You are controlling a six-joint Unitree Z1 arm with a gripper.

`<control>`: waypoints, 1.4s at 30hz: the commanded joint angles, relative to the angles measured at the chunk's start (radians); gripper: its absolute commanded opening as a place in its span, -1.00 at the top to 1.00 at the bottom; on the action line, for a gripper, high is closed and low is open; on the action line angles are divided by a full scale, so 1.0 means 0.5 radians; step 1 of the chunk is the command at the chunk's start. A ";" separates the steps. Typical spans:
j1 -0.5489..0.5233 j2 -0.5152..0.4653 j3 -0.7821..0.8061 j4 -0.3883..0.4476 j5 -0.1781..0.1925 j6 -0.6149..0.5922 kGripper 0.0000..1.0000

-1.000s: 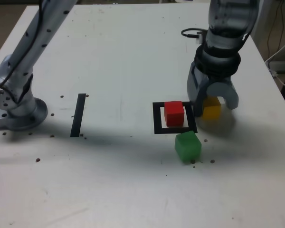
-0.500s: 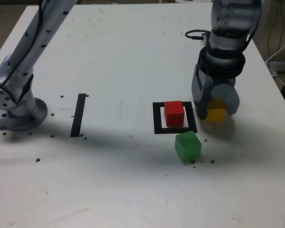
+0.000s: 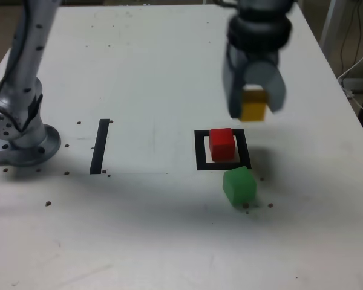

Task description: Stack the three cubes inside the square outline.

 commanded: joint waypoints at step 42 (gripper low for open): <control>-0.067 -0.089 0.550 -0.348 0.028 -0.185 0.74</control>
